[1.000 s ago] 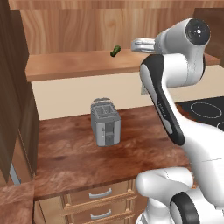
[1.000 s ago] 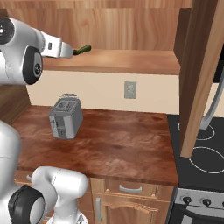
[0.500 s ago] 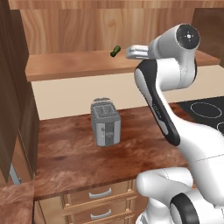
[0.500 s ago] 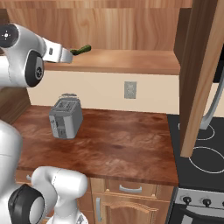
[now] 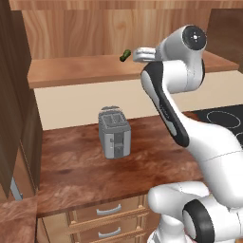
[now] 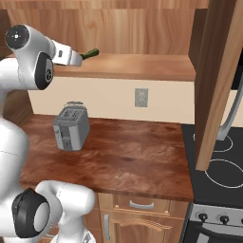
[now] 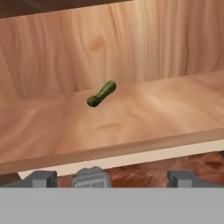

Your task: Pick the squashs from the cabinet and place them in one bowl. Pick the peach from the sink and place it in the other bowl.

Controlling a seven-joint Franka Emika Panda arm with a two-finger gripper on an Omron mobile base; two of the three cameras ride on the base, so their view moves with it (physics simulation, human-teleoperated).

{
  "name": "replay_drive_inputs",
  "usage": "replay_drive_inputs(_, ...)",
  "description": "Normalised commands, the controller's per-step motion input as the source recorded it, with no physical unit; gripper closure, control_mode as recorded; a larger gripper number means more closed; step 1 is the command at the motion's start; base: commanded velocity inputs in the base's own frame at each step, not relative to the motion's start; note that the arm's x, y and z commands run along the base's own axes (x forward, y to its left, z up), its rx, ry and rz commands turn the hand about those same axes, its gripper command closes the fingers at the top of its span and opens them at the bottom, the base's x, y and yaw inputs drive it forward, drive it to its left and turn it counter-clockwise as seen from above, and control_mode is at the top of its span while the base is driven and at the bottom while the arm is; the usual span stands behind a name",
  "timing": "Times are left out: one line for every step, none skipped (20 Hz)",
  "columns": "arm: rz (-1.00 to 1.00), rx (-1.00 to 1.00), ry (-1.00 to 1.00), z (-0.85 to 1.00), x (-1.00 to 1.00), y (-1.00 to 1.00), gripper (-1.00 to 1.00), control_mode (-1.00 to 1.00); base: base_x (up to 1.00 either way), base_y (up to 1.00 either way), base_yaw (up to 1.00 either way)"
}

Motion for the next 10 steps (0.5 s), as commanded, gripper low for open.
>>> replay_drive_inputs(0.0,0.01,0.19,0.12,0.36,0.0,-1.0,-1.0,0.0,0.0,0.0)
replay_drive_inputs(0.0,0.0,0.19,0.15,0.39,0.0,-1.0,-1.0,0.0,0.0,0.0)
replay_drive_inputs(0.0,0.0,0.21,0.18,0.42,0.0,-1.0,-1.0,0.0,0.0,0.0)
replay_drive_inputs(0.0,0.0,0.19,0.13,0.41,0.0,-1.0,-1.0,0.0,0.0,0.0)
replay_drive_inputs(0.0,0.0,0.17,0.02,0.43,0.0,-1.0,-1.0,0.0,0.0,0.0)
replay_drive_inputs(0.0,0.0,0.12,0.0,0.45,0.0,-1.0,-1.0,0.0,0.0,0.0)
replay_drive_inputs(0.0,0.0,0.09,0.0,0.42,0.02,-1.0,-1.0,0.0,0.0,0.0)
replay_drive_inputs(0.0,0.0,0.04,0.0,0.44,0.05,-1.0,-1.0,0.0,0.0,0.0)
replay_drive_inputs(0.0,0.0,0.0,-0.03,0.45,0.06,-1.0,-1.0,0.0,0.0,0.0)
replay_drive_inputs(0.0,-0.01,0.0,-0.06,0.44,0.09,-1.0,-1.0,0.0,0.0,0.0)
